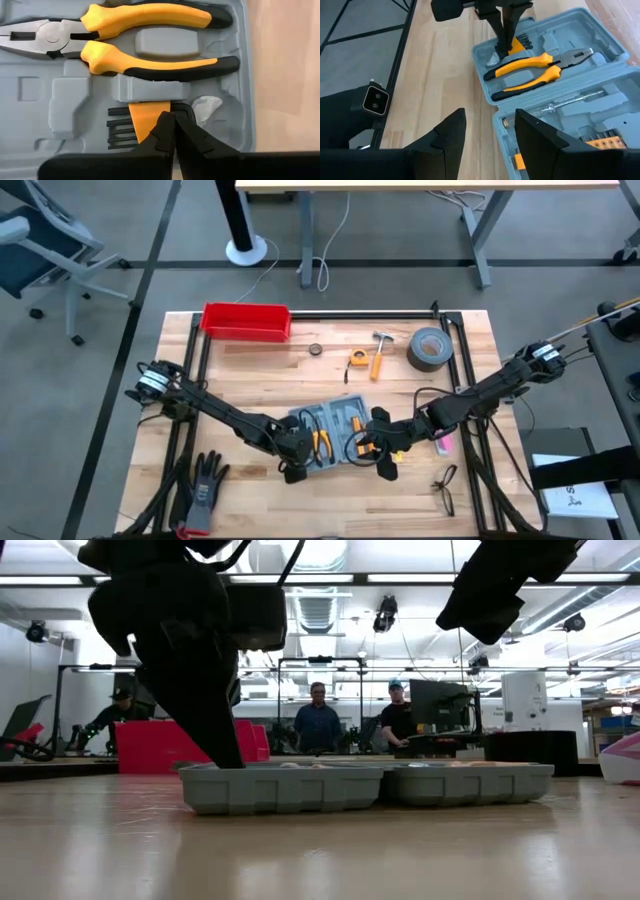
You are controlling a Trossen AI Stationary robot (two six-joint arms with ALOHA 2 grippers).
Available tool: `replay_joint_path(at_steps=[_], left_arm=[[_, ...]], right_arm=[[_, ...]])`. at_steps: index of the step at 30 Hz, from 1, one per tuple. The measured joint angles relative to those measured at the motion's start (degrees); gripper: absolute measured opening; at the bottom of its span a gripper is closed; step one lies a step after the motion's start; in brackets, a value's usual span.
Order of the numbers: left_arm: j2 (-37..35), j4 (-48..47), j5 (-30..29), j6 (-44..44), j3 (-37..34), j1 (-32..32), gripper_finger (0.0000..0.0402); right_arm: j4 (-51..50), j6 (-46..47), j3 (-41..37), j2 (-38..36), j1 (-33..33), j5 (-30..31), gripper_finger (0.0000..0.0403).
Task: Prefit tool cases
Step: Put the hex keys into the gray toolbox
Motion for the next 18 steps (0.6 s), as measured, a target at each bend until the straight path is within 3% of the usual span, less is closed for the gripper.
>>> replay_joint_path(at_steps=[18], left_arm=[[-0.38, -8.25, 4.71, -5.26, 6.55, 3.43, 0.0000]], right_arm=[[0.07, 0.04, 0.00, 0.00, 0.93, 0.00, 0.0139]])
